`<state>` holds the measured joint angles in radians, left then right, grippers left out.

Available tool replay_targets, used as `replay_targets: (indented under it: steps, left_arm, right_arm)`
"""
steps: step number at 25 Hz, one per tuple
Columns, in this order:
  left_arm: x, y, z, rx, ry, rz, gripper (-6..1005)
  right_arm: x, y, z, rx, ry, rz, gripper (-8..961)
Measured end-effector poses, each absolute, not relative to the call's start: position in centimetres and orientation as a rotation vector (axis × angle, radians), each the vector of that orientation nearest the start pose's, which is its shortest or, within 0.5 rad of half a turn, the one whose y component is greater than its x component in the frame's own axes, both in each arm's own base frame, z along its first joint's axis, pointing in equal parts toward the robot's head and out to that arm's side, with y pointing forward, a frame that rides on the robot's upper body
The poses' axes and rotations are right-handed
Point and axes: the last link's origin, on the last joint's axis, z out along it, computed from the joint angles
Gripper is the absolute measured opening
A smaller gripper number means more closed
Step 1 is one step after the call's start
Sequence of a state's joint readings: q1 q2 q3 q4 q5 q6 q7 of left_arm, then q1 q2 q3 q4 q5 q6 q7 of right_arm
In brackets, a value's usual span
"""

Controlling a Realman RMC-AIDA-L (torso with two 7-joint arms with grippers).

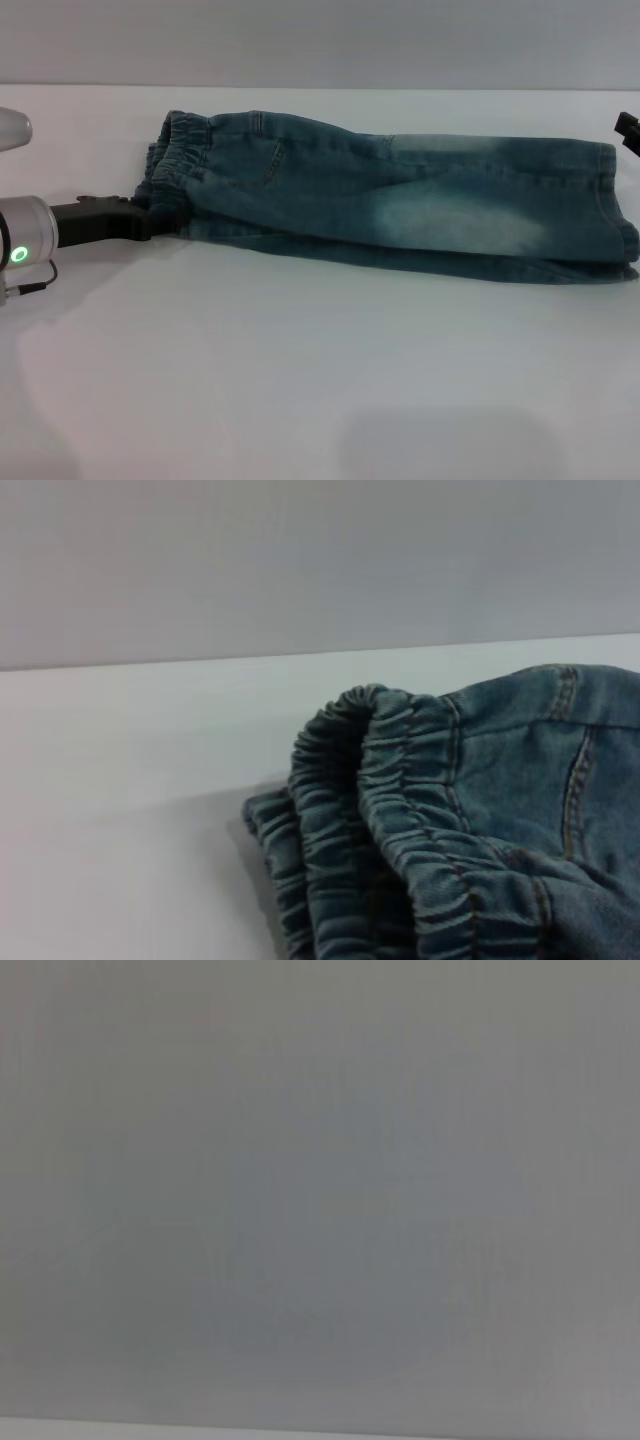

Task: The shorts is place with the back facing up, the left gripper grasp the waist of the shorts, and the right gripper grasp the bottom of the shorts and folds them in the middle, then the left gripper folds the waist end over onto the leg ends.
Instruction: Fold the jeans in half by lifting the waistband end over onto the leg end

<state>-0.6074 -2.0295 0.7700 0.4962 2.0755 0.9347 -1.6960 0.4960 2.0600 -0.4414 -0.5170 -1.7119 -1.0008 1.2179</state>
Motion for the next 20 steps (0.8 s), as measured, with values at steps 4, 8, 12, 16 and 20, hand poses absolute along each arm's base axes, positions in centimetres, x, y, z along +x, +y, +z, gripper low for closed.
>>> replay_targets:
  steps: [4,8,12,16,20]
  left_arm:
    - [-31.6,38.9,-0.7,-2.275,-1.085,-0.296,680]
    - [-31.4,38.9,-0.7,-2.285,-1.086,-0.305,677]
    - [-31.1,38.8,-0.9,-2.305,-1.087,-0.319,673]
    - [-30.8,38.8,-1.2,-2.314,-1.080,-0.319,669]
    - [-31.1,38.9,-1.0,-2.289,-1.067,-0.309,585]
  right_arm:
    - [34.8,37.4,5.5,-1.891,0.855,0.626,399]
    - [34.8,37.5,5.5,-1.890,0.855,0.623,399]
    - [35.0,37.4,5.5,-1.885,0.859,0.621,400]
    - [35.0,37.3,5.6,-1.881,0.861,0.622,400]
    - [35.1,37.3,5.5,-1.885,0.861,0.618,400]
